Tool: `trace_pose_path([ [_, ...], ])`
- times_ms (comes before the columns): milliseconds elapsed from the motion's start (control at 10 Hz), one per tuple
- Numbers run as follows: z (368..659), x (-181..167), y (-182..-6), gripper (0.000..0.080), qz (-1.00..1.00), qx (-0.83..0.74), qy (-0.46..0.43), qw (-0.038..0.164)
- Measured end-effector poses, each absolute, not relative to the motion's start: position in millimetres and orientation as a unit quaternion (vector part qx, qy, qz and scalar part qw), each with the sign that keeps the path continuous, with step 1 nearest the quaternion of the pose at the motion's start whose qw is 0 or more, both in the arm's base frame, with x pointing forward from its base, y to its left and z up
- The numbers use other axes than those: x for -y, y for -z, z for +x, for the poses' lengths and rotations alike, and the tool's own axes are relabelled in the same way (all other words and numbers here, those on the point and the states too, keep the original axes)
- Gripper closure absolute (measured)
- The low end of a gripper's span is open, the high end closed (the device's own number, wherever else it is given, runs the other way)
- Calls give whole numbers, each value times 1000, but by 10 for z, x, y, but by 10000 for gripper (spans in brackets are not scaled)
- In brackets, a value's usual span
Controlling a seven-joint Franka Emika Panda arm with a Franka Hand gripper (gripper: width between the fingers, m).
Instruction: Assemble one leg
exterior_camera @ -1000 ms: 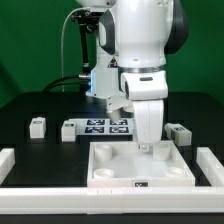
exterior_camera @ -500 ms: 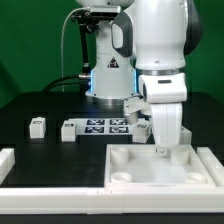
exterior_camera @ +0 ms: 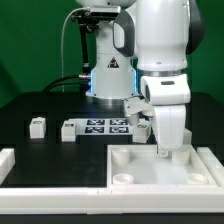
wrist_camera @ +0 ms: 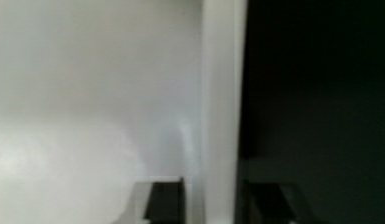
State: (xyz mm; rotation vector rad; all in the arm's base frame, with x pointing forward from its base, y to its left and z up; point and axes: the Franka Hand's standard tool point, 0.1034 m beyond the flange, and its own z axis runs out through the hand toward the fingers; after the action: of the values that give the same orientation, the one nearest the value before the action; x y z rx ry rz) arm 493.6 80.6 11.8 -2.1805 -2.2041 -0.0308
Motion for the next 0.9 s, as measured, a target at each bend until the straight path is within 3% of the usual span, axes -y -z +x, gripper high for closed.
trace_pose_path([
  [100,4935,-804,-118,560,-703,711,10,21],
  [200,4935,-804,-117,353,-703,711,10,21],
  [300,4934,-803,-116,225,-703,711,10,21],
  [400,4934,-802,-116,173,-703,711,10,21],
  [900,4934,-799,-115,150,-703,710,10,21],
])
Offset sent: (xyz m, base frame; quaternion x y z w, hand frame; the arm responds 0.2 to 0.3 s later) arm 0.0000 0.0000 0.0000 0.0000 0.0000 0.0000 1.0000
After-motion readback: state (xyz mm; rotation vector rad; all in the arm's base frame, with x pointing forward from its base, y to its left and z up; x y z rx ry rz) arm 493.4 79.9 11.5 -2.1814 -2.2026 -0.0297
